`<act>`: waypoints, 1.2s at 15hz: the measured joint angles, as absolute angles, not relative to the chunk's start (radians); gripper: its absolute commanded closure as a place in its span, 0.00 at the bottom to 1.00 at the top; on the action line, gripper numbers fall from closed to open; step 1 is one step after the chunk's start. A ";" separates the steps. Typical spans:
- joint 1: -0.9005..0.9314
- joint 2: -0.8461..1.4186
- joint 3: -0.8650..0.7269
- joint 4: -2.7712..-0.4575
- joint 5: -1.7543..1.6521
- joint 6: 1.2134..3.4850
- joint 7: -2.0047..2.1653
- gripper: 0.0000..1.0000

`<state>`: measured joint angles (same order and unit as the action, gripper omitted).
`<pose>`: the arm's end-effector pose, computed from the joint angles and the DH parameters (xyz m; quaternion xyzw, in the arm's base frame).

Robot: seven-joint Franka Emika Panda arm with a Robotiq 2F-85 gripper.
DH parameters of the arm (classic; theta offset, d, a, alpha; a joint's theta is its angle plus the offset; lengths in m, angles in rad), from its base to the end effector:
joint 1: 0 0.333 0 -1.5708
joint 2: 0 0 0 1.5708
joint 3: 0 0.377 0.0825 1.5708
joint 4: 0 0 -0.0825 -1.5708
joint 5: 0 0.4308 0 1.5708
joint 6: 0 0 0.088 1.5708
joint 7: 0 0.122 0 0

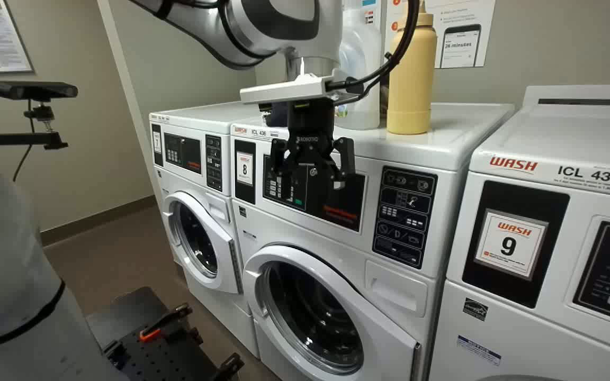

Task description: Open the middle washing machine door

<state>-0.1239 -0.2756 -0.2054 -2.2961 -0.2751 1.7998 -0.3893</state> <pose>0.4276 -0.1787 0.4661 0.9852 0.0824 -0.1390 0.0570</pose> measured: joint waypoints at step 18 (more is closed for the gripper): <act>-0.048 -0.279 -0.145 -2.608 -0.045 2.096 -0.318 0.00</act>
<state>-0.0483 -0.2787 -0.1453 -2.6082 -0.0448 2.0962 -0.3177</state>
